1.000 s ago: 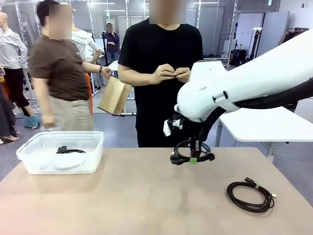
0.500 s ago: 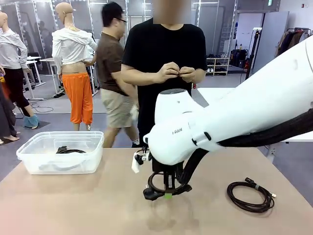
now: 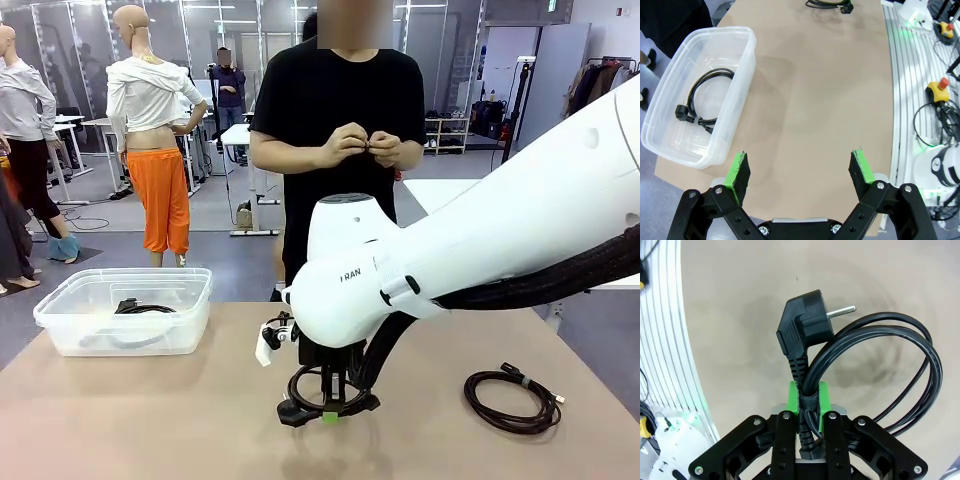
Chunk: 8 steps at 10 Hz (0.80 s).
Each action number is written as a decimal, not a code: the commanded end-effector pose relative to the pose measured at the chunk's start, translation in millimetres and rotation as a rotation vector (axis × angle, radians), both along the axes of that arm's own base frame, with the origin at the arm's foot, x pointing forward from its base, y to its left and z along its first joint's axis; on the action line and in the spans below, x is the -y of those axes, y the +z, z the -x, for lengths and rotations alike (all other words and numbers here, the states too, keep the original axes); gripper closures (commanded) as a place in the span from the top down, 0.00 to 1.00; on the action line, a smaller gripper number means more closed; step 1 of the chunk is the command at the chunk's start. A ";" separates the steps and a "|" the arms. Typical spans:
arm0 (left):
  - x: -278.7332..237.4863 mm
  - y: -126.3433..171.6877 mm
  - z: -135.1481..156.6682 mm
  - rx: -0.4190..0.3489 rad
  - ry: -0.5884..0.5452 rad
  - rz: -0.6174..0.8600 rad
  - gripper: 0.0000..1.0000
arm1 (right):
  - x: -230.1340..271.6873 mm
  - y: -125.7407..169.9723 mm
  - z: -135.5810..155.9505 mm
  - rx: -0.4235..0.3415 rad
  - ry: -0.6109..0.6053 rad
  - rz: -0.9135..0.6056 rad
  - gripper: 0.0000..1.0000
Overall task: Organize and store the cables.
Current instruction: Place the Power Cable into the Organizing box.
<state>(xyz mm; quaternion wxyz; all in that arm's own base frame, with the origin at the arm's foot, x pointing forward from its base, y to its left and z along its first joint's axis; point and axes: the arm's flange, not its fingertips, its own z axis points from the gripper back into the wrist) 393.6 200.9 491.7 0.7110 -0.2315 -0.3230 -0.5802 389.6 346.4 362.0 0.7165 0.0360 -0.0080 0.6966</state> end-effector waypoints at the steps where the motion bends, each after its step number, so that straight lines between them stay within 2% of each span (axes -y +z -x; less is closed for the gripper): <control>1: 0.8 2.4 -1.1 0.002 0.015 0.002 1.00 | 10.4 -8.7 -5.7 -0.028 -0.052 -0.079 0.00; 5: 0.8 2.4 -1.1 0.002 0.015 0.002 1.00 | 16.0 -7.6 -7.8 -0.042 -0.067 -0.102 0.00; 7: 0.8 2.4 -1.1 0.002 0.015 0.002 1.00 | 19.6 -1.5 -9.1 -0.042 -0.110 -0.097 0.71; 8: 0.8 2.4 -1.1 0.002 0.015 0.002 1.00 | 23.2 1.2 -11.1 -0.043 -0.130 -0.103 0.92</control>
